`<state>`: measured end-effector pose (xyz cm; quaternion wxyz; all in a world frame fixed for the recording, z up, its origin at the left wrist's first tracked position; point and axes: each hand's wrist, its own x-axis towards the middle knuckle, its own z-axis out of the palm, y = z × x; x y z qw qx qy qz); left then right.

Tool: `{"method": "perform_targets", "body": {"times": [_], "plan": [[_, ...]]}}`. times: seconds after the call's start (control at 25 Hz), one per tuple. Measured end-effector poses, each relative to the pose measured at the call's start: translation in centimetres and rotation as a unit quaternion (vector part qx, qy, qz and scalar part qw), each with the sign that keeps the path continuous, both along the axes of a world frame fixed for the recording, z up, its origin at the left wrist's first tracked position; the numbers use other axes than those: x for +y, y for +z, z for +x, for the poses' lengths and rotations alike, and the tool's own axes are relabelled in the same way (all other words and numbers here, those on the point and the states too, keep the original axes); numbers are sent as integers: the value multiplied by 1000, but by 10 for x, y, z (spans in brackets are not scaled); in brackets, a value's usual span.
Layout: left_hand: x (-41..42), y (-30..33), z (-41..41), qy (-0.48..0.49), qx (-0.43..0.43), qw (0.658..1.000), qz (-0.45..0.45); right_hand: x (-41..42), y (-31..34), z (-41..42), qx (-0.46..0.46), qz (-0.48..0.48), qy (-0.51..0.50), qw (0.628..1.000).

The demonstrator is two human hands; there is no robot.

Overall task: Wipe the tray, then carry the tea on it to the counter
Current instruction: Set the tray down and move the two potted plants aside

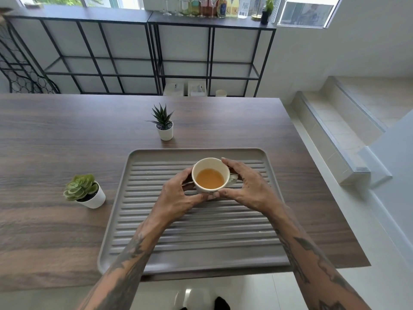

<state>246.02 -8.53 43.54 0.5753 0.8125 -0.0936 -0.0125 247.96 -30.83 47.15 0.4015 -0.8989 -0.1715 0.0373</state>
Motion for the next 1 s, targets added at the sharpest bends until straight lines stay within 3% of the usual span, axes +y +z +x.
{"method": "perform_targets", "body": {"times": [0.48, 0.64, 0.76, 0.88, 0.92, 1.0], "plan": [[26, -7, -1, 13, 7, 1000, 18, 25, -10, 3, 3, 6, 14, 1000], [32, 6, -16, 21, -2, 997, 68, 21, -3, 4, 61, 12, 17, 998], [61, 17, -66, 193, -63, 979, 29, 21, 19, 19, 82, 65, -17, 994], [107, 18, -113, 464, -65, 883, -11, 49, 48, 65, 74, 3, -26, 997], [127, 12, -119, 516, -44, 855, -22, 66, 52, 85, 82, -34, -8, 996], [167, -6, -117, 527, 17, 849, -28, 102, 52, 121, 107, -89, 17, 990]]}}
